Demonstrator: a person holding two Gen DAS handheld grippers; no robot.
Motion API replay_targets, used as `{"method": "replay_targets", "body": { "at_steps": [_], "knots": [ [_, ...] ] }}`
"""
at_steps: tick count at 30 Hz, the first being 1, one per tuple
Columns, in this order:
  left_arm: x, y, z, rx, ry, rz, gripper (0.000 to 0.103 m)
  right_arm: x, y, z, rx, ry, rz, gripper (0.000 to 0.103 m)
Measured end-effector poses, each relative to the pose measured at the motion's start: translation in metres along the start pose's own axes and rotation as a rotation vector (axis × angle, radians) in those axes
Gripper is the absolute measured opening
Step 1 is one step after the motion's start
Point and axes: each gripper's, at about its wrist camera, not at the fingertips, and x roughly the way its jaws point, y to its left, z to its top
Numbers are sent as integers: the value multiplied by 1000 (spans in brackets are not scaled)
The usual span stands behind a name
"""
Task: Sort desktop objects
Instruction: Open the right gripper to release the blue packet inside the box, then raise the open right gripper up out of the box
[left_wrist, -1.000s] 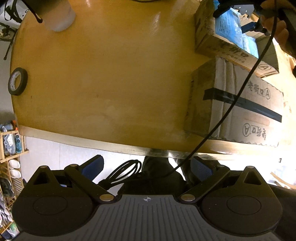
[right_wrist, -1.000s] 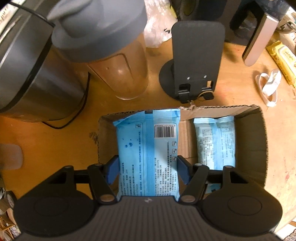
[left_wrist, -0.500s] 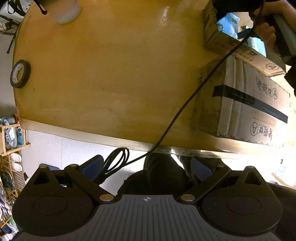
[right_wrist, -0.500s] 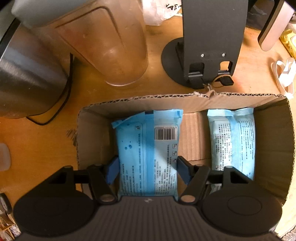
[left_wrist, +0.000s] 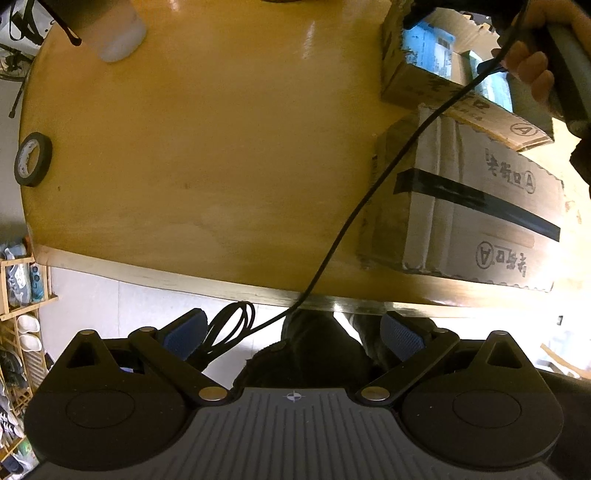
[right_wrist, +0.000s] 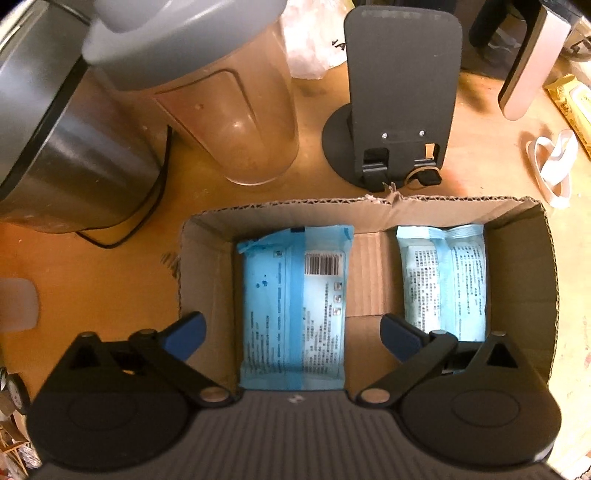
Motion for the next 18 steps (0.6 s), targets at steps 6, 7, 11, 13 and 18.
{"method": "replay_targets", "body": {
  "at_steps": [6,7,11,13,18],
  "knots": [
    [-5,-2,-5,-5,-19,5,103,-12,2,-1,-3,-18,7,103],
    [-6,-3,-6,-5,-22,5,103,-15,1,-2,-3,-21,7,103],
    [-12,-4,-7,-9,-40,8,103,-28,-2,0,-2,-32,14,103],
    [-16,-4,-8,-12,-51,9,103,-36,-2,0,-4,-38,16,103],
    [-27,-2,-7,-23,-73,12,103,-51,2,0,-25,-48,12,103]
  ]
}}
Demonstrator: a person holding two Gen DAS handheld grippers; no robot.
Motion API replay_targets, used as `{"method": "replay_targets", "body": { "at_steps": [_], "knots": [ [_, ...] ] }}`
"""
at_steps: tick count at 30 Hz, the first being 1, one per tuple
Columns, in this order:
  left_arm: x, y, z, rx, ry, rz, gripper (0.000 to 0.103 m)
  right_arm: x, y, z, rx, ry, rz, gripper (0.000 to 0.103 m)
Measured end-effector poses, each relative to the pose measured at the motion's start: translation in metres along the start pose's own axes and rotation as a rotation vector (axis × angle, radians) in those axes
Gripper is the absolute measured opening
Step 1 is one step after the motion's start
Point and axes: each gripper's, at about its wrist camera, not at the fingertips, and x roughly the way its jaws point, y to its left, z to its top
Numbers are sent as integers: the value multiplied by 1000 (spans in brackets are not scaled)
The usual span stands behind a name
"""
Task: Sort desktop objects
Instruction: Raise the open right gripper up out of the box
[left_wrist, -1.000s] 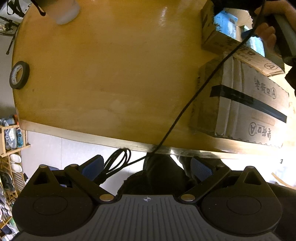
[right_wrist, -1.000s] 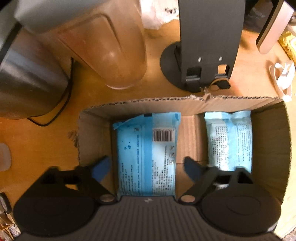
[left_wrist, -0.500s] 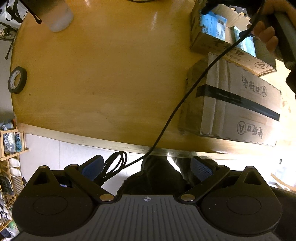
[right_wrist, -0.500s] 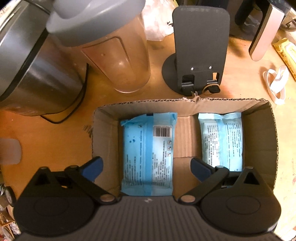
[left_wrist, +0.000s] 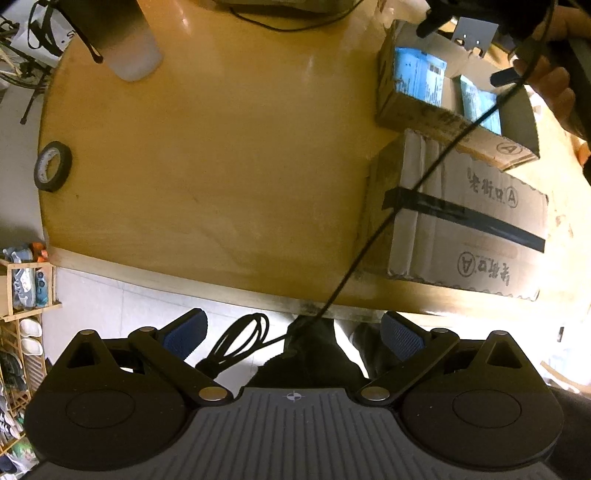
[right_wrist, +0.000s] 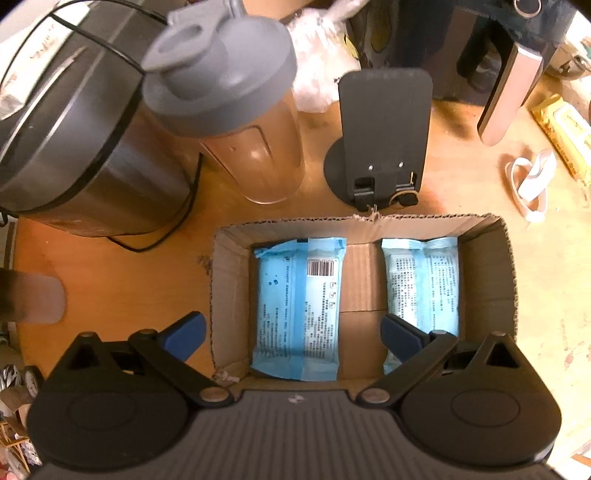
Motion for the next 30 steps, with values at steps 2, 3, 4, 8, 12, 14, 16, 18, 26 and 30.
{"method": "replay_targets", "body": {
  "at_steps": [2,3,4,8,12,14,16,18,26,30],
  "knots": [
    [-3,0,1,-2,-3,1,103,-5,0,0,-5,-4,-4,103],
    [-4,0,1,-2,-4,1,103,-6,-1,0,-6,-4,-6,103],
    [-6,-1,1,0,-6,1,103,-9,-2,1,-6,-4,-8,103],
    [-12,-6,2,10,-17,-2,103,-15,-8,0,-3,-5,-12,103],
    [-20,-14,3,21,-28,-3,103,-21,-15,1,-11,-4,-23,103],
    [-24,-19,3,27,-33,-4,103,-23,-19,2,-10,-5,-23,103],
    [-27,-24,3,31,-36,-7,103,-26,-23,2,-9,-4,-23,103],
    [-30,-28,3,36,-42,-8,103,-28,-29,3,-9,-7,-22,103],
    [-30,-47,4,85,-40,-17,103,-32,-54,6,5,-15,-34,103],
    [-28,-56,4,197,-27,-28,103,-32,-70,7,14,-13,-47,103]
  ]
}}
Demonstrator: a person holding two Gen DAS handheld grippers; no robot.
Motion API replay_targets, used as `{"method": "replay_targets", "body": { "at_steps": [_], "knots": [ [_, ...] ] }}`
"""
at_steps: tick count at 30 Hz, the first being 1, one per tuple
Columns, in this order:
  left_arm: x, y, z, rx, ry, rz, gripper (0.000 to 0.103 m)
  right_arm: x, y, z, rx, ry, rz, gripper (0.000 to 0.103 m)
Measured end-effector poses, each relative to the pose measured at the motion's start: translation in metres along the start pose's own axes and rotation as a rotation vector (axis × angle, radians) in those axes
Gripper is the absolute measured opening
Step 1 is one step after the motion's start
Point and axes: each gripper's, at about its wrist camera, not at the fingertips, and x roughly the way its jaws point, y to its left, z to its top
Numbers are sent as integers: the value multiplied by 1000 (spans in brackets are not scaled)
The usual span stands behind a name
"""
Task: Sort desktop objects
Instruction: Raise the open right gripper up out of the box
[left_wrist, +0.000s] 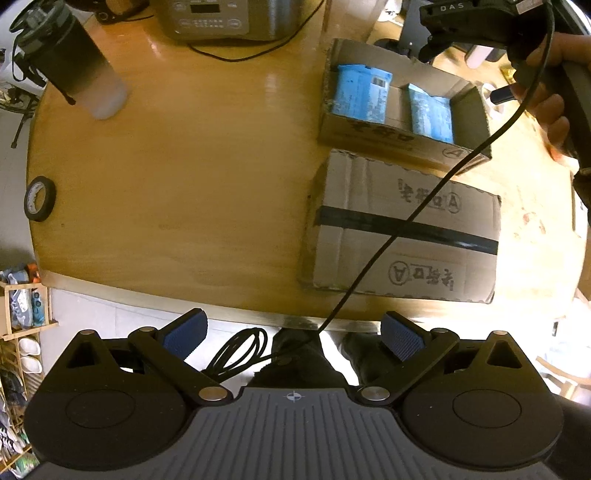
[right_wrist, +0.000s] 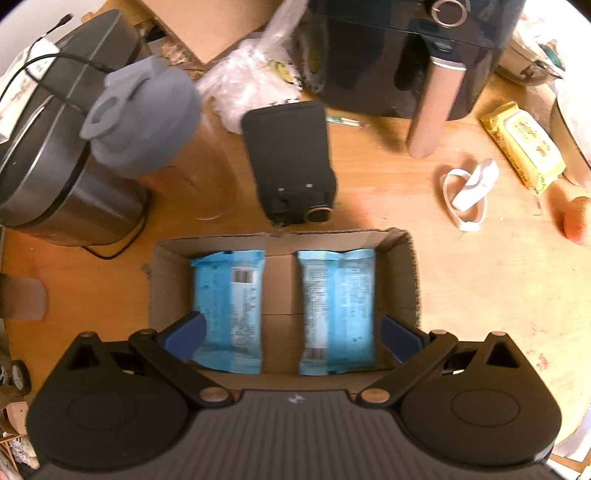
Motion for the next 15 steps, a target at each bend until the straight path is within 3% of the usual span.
{"method": "replay_targets", "body": {
  "at_steps": [15],
  "knots": [
    [6,-35,1,82,14,-8,103,1,-58,-5,35,19,-42,103]
  ]
}}
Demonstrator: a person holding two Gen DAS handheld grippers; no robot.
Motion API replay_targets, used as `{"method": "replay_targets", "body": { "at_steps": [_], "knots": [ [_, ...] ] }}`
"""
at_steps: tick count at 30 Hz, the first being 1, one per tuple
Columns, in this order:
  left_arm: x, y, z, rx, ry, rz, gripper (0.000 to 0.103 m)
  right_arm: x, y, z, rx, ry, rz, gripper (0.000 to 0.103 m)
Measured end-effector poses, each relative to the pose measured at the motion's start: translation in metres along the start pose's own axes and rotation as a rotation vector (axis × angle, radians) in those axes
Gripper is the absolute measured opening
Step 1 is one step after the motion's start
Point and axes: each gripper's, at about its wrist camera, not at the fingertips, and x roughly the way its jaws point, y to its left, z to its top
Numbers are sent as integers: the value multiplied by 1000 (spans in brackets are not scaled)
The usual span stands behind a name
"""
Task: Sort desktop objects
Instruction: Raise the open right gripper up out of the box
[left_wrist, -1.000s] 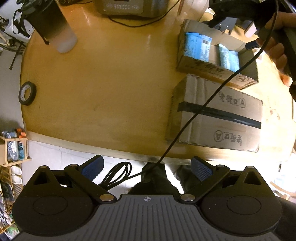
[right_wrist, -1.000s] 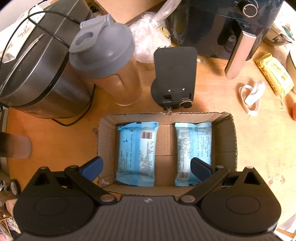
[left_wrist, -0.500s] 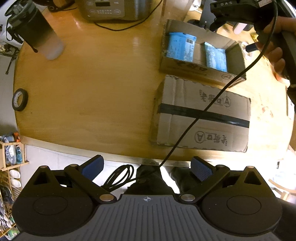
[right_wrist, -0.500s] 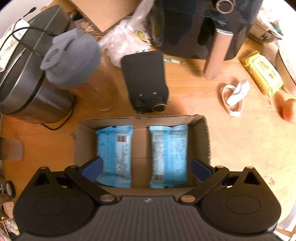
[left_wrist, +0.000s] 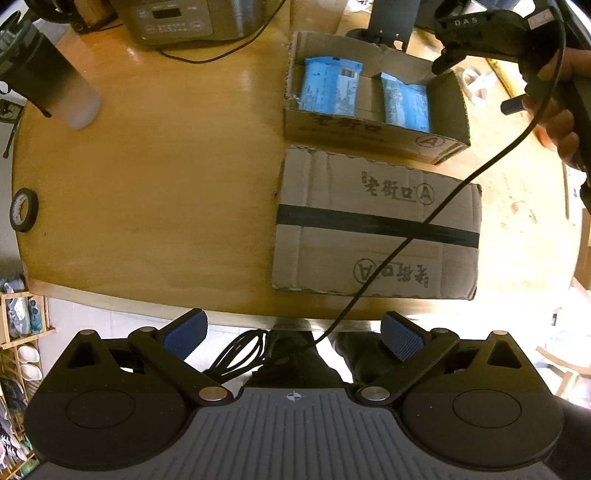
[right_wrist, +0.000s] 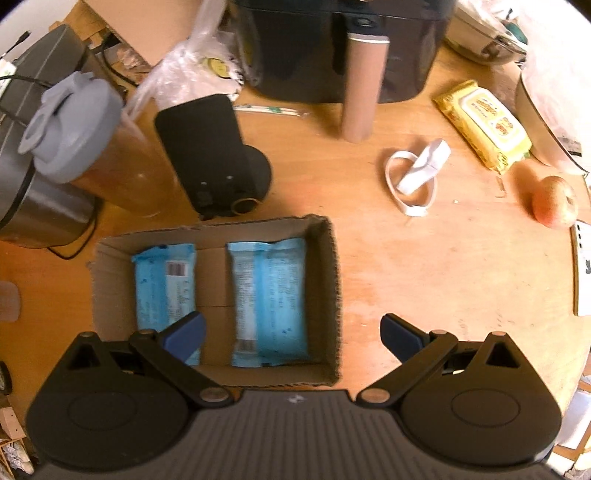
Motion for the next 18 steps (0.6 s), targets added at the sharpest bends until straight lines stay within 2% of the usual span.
{"method": "replay_targets", "body": {
  "at_steps": [10,18],
  "knots": [
    [1,-15,1,40,7,4,103,1,-25,-3,21,8,-7,103],
    [3,-16,4,74,11,26,103,2,-29,-3,21,12,4,103]
  ]
}}
